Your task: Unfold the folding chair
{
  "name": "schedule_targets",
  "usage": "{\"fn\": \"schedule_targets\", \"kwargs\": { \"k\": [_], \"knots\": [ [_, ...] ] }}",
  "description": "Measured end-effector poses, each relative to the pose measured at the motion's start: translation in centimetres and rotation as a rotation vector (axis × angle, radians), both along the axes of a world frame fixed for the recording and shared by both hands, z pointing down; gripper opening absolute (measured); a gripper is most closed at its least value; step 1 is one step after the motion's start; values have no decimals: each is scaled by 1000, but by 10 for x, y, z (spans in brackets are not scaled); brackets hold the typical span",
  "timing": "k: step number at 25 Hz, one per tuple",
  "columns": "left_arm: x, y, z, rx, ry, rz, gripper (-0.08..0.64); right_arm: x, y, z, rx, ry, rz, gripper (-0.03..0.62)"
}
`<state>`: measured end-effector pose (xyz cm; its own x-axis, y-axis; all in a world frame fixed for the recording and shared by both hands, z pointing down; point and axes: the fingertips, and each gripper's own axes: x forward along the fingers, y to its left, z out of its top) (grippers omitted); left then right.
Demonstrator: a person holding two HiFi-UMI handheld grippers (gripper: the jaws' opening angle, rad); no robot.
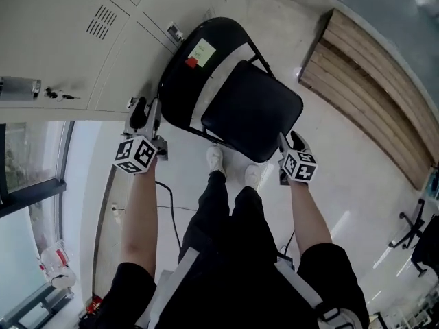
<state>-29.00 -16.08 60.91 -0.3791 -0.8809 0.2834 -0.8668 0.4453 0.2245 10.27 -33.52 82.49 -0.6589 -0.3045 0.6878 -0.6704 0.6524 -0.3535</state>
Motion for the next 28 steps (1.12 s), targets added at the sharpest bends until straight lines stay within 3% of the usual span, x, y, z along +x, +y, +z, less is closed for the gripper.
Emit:
{"fn": "schedule_targets", "kwargs": {
  "k": [7, 11, 14, 18, 23, 28],
  "knots": [
    [33, 28, -89, 130, -14, 14, 197, -8, -25, -140, 182, -155, -91, 137],
    [59, 61, -105, 161, -33, 34, 148, -11, -5, -188, 274, -192, -145, 127],
    [80, 69, -105, 222, 11, 64, 90, -17, 20, -224, 324, -260, -125, 123],
    [104, 69, -113, 287, 61, 193, 72, -8, 58, -257, 367, -295, -76, 123],
    [118, 92, -150, 308, -32, 410, 71, -10, 120, -299, 427, -347, 39, 110],
    [121, 134, -173, 316, -111, 531, 15, -12, 193, -340, 528, -368, 164, 63]
  ]
}}
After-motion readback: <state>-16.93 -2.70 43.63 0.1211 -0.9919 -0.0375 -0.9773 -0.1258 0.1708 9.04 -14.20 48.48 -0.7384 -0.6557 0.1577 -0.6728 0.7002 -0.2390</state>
